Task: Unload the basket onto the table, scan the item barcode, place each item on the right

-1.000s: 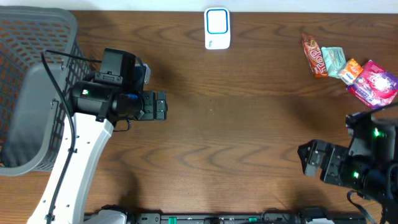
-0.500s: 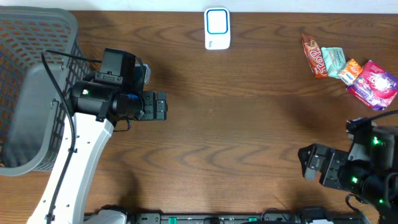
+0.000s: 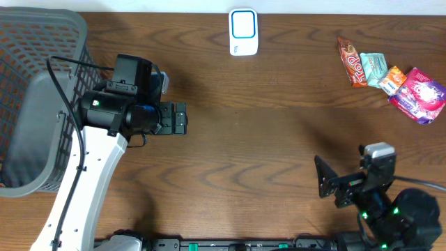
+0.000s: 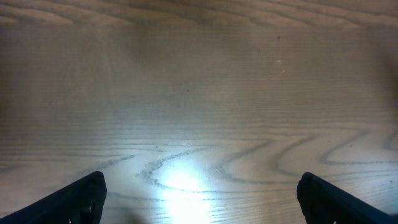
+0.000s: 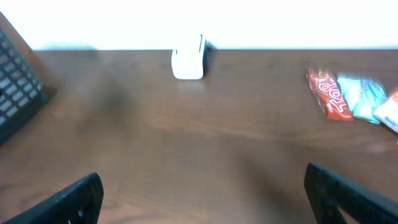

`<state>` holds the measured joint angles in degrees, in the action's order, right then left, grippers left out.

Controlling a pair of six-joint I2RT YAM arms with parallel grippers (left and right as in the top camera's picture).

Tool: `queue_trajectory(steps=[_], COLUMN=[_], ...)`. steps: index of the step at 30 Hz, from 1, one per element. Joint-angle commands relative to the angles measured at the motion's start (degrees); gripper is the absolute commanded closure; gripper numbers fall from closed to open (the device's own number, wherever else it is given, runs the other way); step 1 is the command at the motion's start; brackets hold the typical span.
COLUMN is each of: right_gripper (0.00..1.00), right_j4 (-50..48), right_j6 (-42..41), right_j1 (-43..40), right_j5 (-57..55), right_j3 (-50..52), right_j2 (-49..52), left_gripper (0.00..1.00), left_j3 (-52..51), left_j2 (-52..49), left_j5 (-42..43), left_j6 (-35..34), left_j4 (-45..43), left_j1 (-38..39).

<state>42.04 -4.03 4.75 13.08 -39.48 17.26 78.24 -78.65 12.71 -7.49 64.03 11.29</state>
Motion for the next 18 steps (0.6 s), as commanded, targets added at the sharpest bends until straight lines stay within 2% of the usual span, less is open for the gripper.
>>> queue_trajectory(steps=[1, 8, 11, 14, 18], right_gripper=[0.01, 0.01, 0.01, 0.01, 0.01], right_j4=[-7.78, -31.87, -38.91, -43.39, -44.48], right_j6=[2.67, 4.98, 4.96, 4.96, 4.96], right_j1=[0.57, -0.42, -1.55, -3.67, -5.86], right_j5=[0.55, 0.55, -0.37, -1.60, -3.41], right_j3=[9.97, 27.47, 32.46, 35.45, 36.89], right_j2=[-6.38, -14.73, -16.85, -16.96, -16.96], left_gripper=[0.02, 0.02, 0.02, 0.02, 0.02], left_j3=[-0.07, -0.07, -0.07, -0.07, -0.07], left_j2=[0.07, 0.07, 0.07, 0.07, 0.07], left_j5=[-0.55, -0.55, -0.55, -0.55, -0.55], left_j6=[-0.04, -0.04, -0.04, -0.04, -0.04], left_j4=[0.00, 0.00, 0.00, 0.00, 0.00], left_j1=[-0.24, -0.24, -0.24, -0.24, -0.24])
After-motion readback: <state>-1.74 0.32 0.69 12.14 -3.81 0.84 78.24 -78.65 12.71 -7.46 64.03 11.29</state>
